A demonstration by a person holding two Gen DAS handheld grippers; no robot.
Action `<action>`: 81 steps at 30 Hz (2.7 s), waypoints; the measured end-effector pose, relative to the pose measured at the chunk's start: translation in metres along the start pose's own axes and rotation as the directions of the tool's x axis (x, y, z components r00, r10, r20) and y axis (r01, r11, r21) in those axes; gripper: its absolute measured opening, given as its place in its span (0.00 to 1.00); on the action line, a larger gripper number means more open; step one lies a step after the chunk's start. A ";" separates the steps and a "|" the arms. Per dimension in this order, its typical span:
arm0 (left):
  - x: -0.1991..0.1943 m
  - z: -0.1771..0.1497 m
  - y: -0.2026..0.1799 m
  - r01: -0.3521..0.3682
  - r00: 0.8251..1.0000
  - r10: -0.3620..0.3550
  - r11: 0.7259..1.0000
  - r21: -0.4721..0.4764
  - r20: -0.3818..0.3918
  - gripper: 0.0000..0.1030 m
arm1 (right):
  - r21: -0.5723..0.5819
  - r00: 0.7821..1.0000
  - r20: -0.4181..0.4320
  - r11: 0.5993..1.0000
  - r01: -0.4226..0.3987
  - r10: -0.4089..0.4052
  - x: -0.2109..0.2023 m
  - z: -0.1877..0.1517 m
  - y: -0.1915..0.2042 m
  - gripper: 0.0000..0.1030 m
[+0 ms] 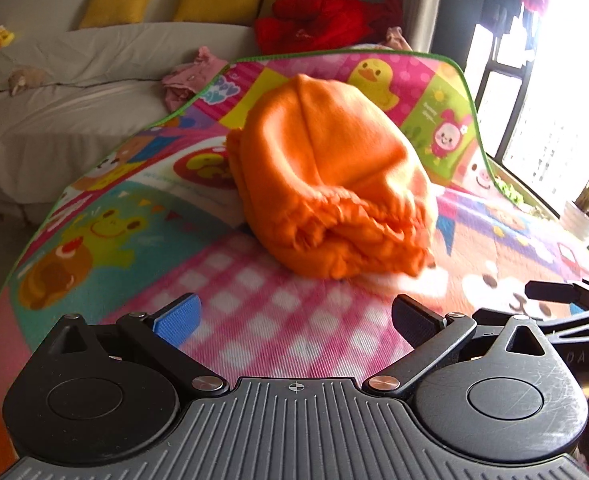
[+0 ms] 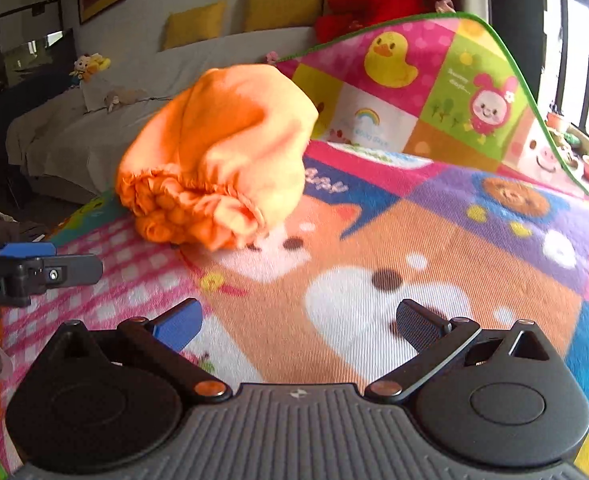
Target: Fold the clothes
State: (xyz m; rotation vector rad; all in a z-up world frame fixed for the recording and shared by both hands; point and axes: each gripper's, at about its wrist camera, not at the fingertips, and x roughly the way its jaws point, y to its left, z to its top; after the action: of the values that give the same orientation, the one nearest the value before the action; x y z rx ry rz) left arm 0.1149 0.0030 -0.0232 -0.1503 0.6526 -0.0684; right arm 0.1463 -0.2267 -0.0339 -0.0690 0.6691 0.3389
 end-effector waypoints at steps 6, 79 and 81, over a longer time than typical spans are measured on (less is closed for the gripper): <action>0.000 -0.027 -0.022 -0.072 0.997 0.073 0.997 0.031 -0.033 1.00 | 0.052 0.994 -0.044 0.993 0.103 -0.100 -0.009 -0.026 -0.008 1.00; 0.005 -0.029 -0.025 -0.097 0.994 0.100 0.993 0.063 -0.045 1.00 | 0.051 0.994 -0.036 0.993 0.105 -0.103 -0.006 -0.026 -0.009 1.00; 0.004 -0.029 -0.024 -0.093 0.995 0.096 0.994 0.056 -0.041 1.00 | 0.051 0.994 -0.036 0.993 0.104 -0.103 -0.005 -0.026 -0.009 1.00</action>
State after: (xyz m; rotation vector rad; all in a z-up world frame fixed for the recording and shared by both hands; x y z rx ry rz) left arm 0.1004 -0.0246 -0.0447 -0.0663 0.7003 0.0019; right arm 0.1297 -0.2408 -0.0513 -0.0585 0.7041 0.2206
